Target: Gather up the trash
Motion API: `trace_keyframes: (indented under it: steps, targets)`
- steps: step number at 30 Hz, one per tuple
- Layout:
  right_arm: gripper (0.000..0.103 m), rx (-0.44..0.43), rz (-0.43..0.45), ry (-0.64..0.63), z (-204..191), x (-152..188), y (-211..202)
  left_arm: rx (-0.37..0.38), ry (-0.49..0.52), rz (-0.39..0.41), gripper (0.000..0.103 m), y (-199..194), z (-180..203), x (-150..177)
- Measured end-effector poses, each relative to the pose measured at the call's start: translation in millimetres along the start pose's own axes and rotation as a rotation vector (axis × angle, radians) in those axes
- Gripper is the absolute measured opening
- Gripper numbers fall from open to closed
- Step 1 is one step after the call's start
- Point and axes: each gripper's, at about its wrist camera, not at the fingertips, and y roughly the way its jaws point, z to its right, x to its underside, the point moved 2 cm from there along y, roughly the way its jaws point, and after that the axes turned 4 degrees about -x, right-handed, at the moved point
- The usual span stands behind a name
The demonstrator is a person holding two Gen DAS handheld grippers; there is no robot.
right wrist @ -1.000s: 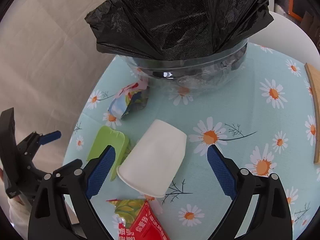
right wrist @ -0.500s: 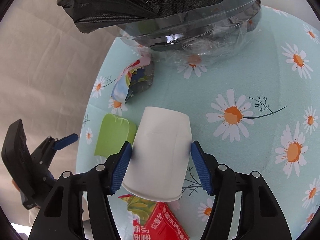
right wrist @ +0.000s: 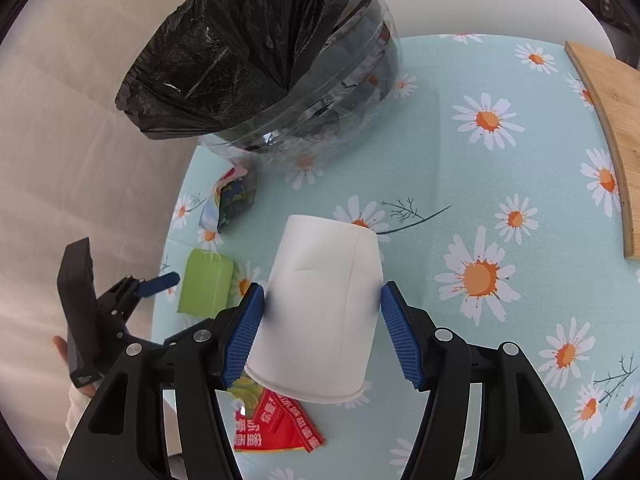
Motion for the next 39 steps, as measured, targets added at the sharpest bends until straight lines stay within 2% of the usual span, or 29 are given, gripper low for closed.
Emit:
trace_keyframes:
  steps: [5, 6, 7, 10, 14, 24, 33, 39]
  targets:
    - [0.056, 0.022, 0.007, 0.016, 19.3, 5.0, -14.1, -0.038, 0.000, -0.025, 0.095, 14.0, 2.5, -4.0]
    - [0.057, 0.024, 0.008, 0.016, 20.5, 6.7, -14.7, -0.054, -0.007, -0.035, 0.088, 16.9, 1.6, -4.2]
    - [0.057, 0.024, 0.009, 0.016, 23.1, 7.6, -17.5, -0.048, -0.016, -0.048, 0.072, 19.7, 0.5, -4.4]
    - [0.057, 0.028, 0.009, 0.016, 27.8, 12.6, -18.9, -0.026, -0.051, -0.046, 0.068, 15.2, -4.5, -6.1]
    - [0.057, 0.018, 0.010, 0.009, 29.7, 16.4, -22.3, -0.063, -0.045, -0.043, 0.068, 5.6, -6.3, -4.4]
    - [0.057, -0.027, 0.039, -0.055, 3.1, 17.5, -35.7, -0.129, -0.039, -0.011, 0.068, -34.8, -8.7, 4.4]
    - [0.057, -0.067, 0.114, -0.091, -14.0, 19.4, -67.3, -0.208, -0.012, 0.038, 0.068, -79.9, -7.6, 0.0]
    - [0.057, -0.084, 0.176, -0.102, -18.5, 20.6, -95.8, -0.235, 0.010, 0.089, 0.068, -110.2, -5.7, -9.0]
